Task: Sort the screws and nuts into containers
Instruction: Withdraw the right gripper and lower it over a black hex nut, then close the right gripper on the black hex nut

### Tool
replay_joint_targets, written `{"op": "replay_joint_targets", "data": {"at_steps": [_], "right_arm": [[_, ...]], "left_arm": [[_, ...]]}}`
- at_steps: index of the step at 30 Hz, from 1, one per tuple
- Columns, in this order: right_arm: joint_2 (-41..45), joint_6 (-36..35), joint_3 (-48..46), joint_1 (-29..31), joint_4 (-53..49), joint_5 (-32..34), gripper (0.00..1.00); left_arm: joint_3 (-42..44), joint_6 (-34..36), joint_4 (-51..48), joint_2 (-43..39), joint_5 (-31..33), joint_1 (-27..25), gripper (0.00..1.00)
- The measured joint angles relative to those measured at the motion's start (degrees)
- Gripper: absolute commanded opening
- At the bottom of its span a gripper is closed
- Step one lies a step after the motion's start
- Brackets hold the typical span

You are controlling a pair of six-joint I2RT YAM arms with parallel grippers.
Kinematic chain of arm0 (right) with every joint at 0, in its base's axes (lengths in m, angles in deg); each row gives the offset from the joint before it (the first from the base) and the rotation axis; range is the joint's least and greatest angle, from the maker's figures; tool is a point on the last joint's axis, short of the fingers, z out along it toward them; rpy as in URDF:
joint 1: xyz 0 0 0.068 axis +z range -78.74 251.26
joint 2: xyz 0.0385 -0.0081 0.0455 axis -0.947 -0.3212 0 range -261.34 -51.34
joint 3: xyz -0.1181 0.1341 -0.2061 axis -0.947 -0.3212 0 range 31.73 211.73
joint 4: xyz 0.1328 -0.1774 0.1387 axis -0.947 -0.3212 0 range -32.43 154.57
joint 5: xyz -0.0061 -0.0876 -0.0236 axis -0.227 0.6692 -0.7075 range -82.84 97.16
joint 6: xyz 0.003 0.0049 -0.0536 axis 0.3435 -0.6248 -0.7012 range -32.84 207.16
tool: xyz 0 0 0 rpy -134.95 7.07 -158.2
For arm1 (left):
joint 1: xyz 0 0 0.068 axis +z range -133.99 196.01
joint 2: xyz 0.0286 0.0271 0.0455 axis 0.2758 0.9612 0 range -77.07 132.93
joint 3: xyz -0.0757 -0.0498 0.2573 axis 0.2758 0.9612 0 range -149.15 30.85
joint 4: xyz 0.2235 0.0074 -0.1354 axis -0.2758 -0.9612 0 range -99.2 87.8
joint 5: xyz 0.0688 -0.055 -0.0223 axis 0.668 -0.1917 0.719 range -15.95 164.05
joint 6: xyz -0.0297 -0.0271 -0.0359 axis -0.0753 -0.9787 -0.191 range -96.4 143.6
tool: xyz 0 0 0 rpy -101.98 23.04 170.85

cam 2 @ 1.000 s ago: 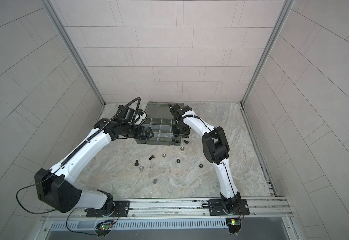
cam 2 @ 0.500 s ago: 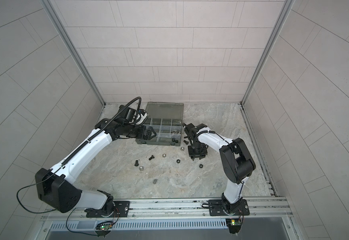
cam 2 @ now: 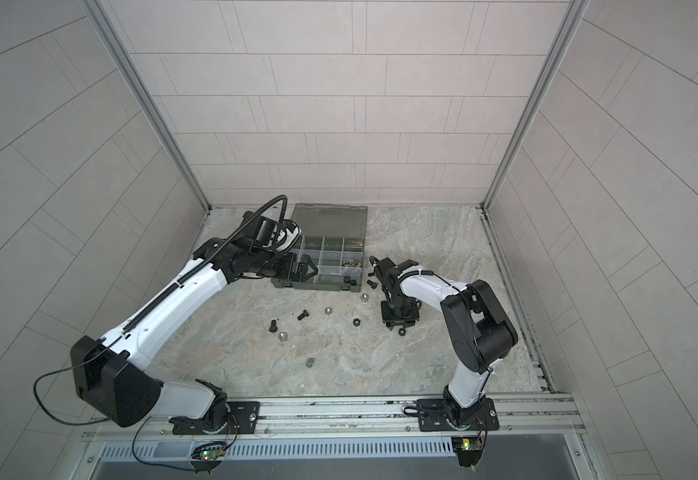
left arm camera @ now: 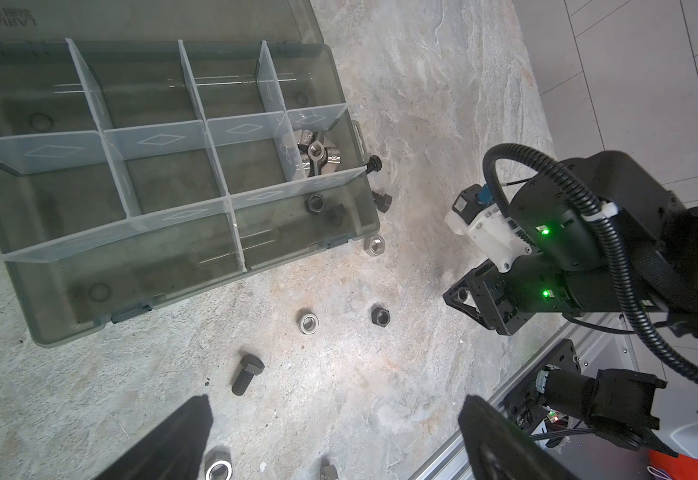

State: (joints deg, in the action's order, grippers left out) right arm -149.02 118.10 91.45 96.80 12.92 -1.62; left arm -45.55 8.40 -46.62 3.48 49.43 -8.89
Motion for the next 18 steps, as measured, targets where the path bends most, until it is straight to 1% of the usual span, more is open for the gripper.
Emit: {"op": "replay_joint_targets", "data": {"at_steps": [6,18], "right_arm": [[0.7,-0.02,-2.29,-1.73,0.98,0.15,0.41],[1.09,-0.24,-3.56,-2.16,2.49,-0.46,0.36]], "left_arm": [[0.57,-0.48,0.0,-0.66,0.26,0.0,1.0],[0.57,-0.87,-0.07,-0.66,0.72,-0.02,1.0]]}}
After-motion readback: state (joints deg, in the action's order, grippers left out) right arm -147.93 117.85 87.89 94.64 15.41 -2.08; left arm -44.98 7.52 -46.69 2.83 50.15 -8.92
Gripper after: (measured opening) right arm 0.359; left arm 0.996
